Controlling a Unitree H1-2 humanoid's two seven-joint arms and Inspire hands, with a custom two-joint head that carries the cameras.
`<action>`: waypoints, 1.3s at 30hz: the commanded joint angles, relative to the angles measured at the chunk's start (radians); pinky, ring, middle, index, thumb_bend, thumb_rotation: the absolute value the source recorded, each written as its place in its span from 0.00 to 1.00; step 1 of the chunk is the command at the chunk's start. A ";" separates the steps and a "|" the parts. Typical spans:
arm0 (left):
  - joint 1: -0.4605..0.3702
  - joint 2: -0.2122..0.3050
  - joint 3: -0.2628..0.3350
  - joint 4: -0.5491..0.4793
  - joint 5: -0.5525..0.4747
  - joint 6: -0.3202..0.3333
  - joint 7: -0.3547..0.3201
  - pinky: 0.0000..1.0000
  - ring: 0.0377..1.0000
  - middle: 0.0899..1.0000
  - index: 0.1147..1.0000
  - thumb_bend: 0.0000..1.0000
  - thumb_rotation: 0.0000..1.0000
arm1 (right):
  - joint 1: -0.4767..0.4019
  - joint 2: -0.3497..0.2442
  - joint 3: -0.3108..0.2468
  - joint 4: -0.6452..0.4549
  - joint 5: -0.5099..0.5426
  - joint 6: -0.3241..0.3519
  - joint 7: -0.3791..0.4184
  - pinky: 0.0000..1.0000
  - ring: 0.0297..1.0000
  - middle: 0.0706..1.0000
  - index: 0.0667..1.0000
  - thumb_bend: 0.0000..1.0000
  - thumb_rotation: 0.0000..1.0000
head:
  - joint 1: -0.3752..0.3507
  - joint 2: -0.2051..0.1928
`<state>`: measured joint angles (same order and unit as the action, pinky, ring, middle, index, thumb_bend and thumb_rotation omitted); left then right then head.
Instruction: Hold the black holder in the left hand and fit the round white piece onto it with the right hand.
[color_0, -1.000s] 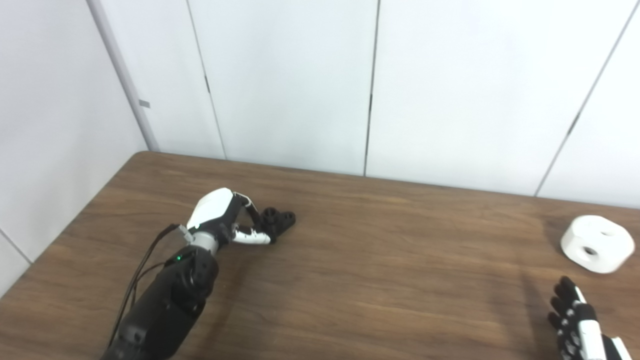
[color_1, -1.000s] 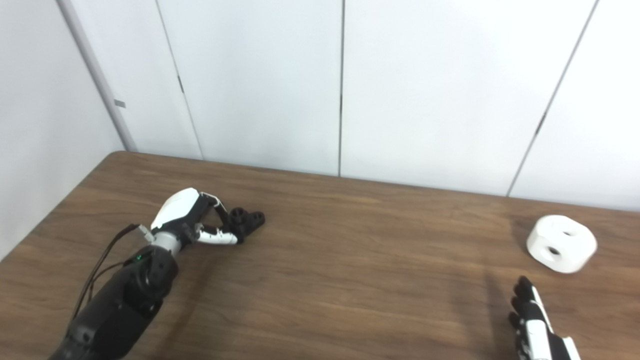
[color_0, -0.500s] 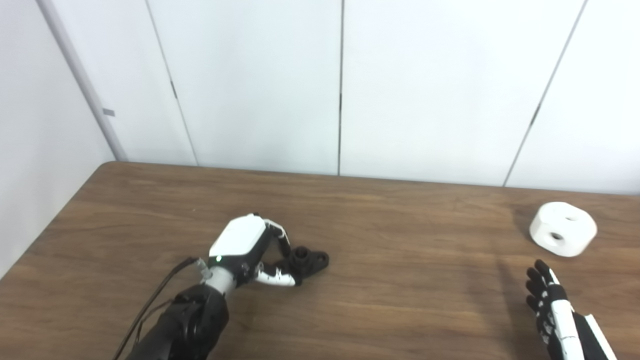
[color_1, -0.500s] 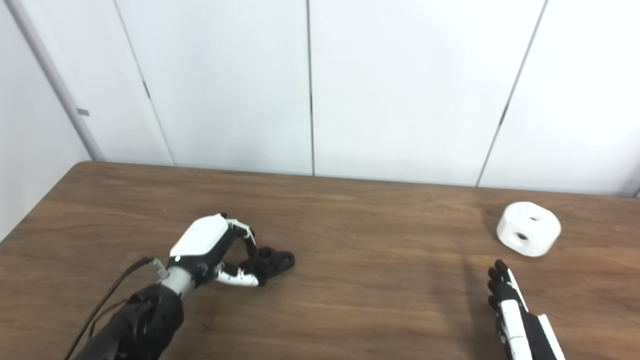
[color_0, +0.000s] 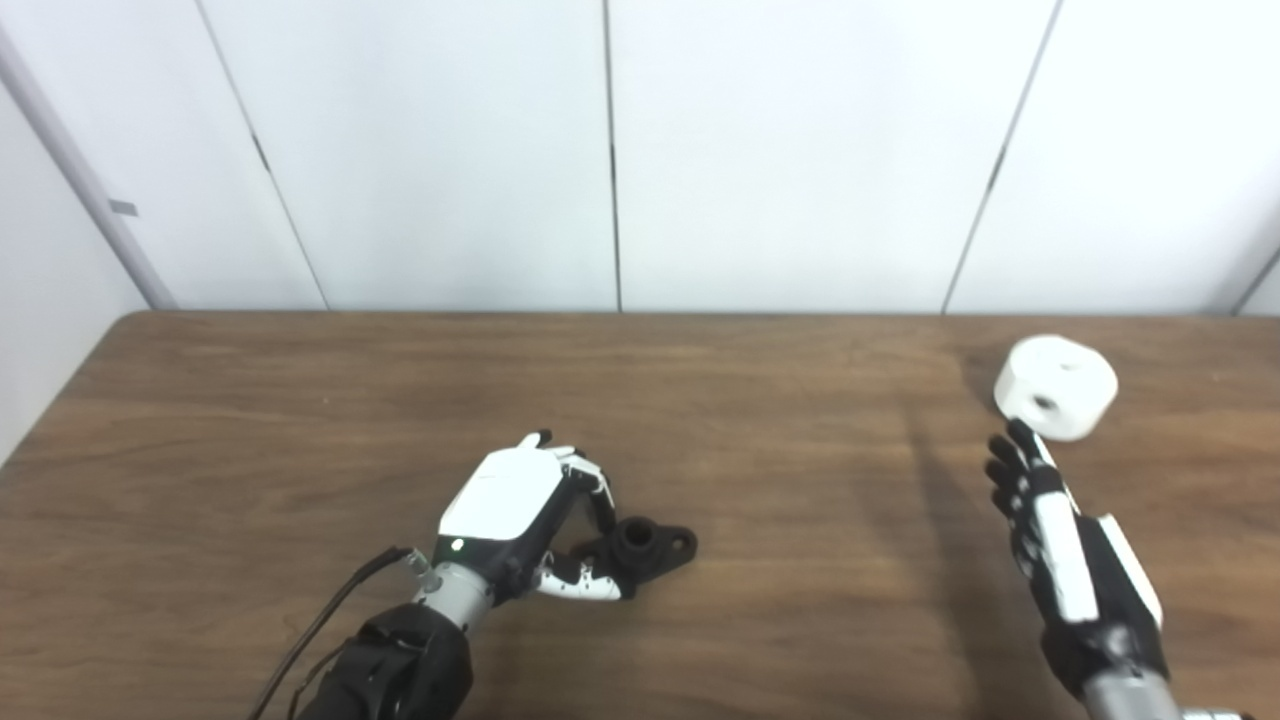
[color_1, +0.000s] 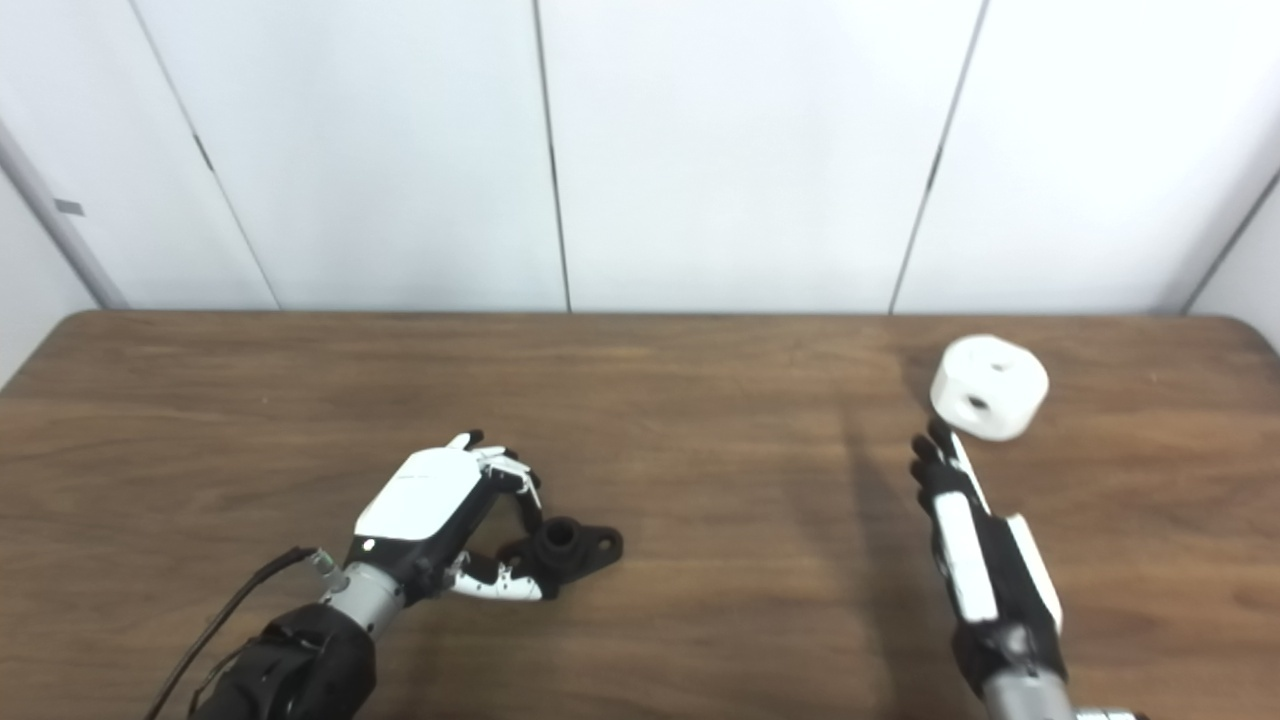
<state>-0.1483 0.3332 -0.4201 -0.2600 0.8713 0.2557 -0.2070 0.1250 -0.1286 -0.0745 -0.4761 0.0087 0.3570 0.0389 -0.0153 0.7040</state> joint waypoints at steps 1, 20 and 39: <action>-0.004 -0.011 0.000 -0.047 0.027 -0.016 -0.003 1.00 0.87 0.74 0.42 0.52 0.05 | -0.029 0.002 -0.004 -0.047 -0.010 0.000 -0.010 1.00 0.96 0.96 0.99 0.58 1.00 | -0.005 0.005; 0.122 -0.086 -0.058 -0.086 0.111 -0.090 -0.008 0.99 0.87 0.74 0.42 0.52 0.05 | -0.061 0.006 -0.013 -0.099 -0.052 0.084 -0.024 1.00 0.95 0.95 0.97 0.63 1.00 | -0.065 0.076; 0.128 -0.084 -0.030 -0.064 0.114 -0.111 -0.010 0.99 0.87 0.74 0.42 0.52 0.05 | -0.149 -0.057 -0.047 -0.077 -0.237 0.109 -0.065 0.93 0.92 0.91 0.91 0.60 0.74 | -0.165 0.050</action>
<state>-0.0195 0.2396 -0.4515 -0.3210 0.9780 0.1702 -0.2094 0.0144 -0.1571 -0.1154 -0.5338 -0.1868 0.4704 -0.0115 -0.1793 0.7532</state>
